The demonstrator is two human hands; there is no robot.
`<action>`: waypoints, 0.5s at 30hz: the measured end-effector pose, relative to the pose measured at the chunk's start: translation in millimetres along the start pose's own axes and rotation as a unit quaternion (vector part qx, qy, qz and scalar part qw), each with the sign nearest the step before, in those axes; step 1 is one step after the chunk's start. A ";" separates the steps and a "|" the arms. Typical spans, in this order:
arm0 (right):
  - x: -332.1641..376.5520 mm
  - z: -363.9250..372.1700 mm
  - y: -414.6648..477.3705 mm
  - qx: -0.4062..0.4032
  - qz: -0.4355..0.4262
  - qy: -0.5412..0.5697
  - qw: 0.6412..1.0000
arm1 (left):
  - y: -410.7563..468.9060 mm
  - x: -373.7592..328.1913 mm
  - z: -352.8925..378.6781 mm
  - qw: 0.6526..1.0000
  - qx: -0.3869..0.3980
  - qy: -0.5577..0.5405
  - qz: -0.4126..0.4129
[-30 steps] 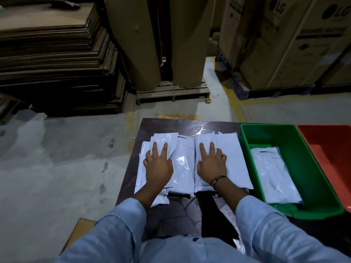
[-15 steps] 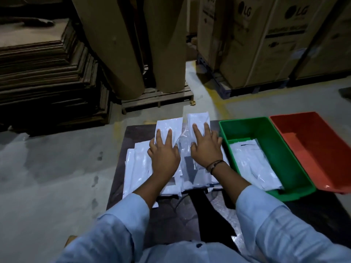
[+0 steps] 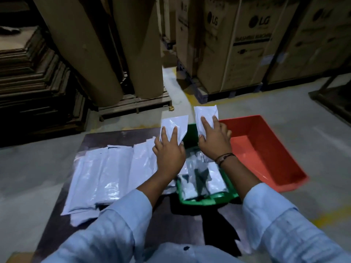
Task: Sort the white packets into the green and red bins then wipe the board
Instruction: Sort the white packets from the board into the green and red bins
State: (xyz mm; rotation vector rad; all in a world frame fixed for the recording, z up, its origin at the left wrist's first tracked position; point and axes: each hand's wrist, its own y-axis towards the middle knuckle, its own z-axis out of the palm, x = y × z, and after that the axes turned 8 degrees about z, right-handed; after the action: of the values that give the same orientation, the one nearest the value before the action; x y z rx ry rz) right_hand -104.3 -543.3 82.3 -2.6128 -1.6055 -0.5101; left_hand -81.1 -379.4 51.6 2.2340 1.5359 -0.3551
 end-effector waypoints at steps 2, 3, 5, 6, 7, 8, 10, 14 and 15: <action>-38.1 -8.6 9.7 0.003 0.006 -0.004 1.000 | 0.6 -35.1 15.4 1.000 0.005 0.003 0.000; -57.0 -12.0 14.3 0.005 0.010 -0.005 1.000 | 1.5 -53.0 22.8 1.000 0.007 0.001 0.000; -93.3 -18.9 22.5 0.008 0.012 -0.012 1.000 | 3.7 -88.6 37.0 1.000 0.009 -0.005 -0.002; -109.6 -21.6 25.7 0.011 0.013 -0.015 1.000 | 4.3 -104.3 43.6 1.000 0.011 -0.008 -0.002; -124.8 -23.8 28.5 0.016 0.015 -0.016 1.000 | 4.6 -119.1 49.2 1.000 0.011 -0.011 -0.003; -140.7 -26.6 31.5 0.022 0.017 -0.020 0.999 | 4.9 -134.4 55.5 1.000 0.013 -0.015 -0.004; -171.2 -30.8 37.9 0.026 0.016 -0.036 0.999 | 5.4 -162.6 66.4 1.000 0.016 -0.019 -0.003; -222.5 -31.1 49.7 0.048 0.019 -0.064 0.997 | 9.5 -202.1 82.0 0.999 0.028 -0.018 -0.009; -232.3 -29.1 50.8 0.057 0.022 -0.069 0.996 | 10.4 -208.5 85.6 0.999 0.032 -0.018 -0.013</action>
State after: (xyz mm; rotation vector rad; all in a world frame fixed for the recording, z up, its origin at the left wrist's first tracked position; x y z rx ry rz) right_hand -163.4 -773.1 49.0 -2.6437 -1.5572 -0.2319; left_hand -145.4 -595.2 66.5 2.2448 1.5573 -0.4548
